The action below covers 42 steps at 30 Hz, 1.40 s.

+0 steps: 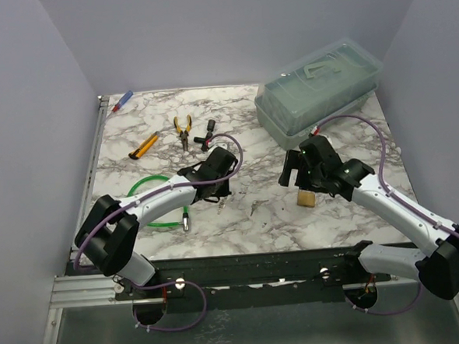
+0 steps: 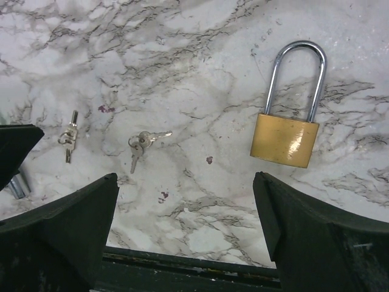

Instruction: Unlock with the key

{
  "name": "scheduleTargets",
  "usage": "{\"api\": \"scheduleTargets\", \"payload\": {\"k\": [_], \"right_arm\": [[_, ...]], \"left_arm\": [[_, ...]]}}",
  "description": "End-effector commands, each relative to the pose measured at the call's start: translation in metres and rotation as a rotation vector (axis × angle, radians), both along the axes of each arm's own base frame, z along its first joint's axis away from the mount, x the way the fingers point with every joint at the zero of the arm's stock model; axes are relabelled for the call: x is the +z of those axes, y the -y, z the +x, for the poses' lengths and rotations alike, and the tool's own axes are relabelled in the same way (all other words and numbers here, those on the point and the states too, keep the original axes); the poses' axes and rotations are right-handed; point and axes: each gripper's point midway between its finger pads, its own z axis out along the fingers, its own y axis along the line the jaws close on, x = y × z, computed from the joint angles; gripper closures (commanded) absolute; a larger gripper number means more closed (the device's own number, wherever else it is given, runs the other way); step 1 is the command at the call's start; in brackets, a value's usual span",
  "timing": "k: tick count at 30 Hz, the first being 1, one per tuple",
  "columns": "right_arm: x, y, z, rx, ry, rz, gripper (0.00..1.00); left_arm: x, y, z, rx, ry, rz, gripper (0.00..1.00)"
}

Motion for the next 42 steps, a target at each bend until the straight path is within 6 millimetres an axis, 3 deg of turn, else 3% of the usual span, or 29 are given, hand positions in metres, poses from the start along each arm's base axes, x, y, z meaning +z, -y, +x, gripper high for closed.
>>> {"api": "scheduleTargets", "payload": {"k": [1,4,14,24,27,29,35,42], "right_arm": [[0.004,-0.01,0.0,0.029,0.021,0.051,0.0],[-0.003,-0.011,-0.002,0.03,0.001,0.051,0.0],[-0.01,-0.009,-0.006,0.028,-0.031,0.04,0.0],[-0.013,-0.007,-0.007,0.026,-0.039,0.026,0.0],[-0.014,-0.006,-0.007,0.024,-0.038,0.021,0.0],[-0.015,-0.006,-0.007,0.023,-0.04,0.018,0.0],[-0.012,-0.01,-0.005,0.03,-0.033,0.033,0.0],[0.001,-0.033,0.0,0.082,-0.004,0.142,0.0]], "left_arm": [[0.006,0.005,-0.005,-0.046,0.02,-0.033,0.79],[0.001,0.002,-0.002,-0.056,0.023,0.004,0.68],[-0.033,-0.001,-0.007,-0.055,-0.063,0.079,0.69],[-0.059,-0.003,-0.012,-0.053,-0.123,0.113,0.8],[-0.067,-0.006,-0.015,-0.048,-0.135,0.125,0.97],[-0.068,-0.006,-0.016,-0.046,-0.138,0.122,1.0],[-0.035,0.007,-0.015,-0.08,-0.063,0.054,1.0],[0.003,0.015,-0.014,-0.112,0.022,-0.039,1.0]]}}
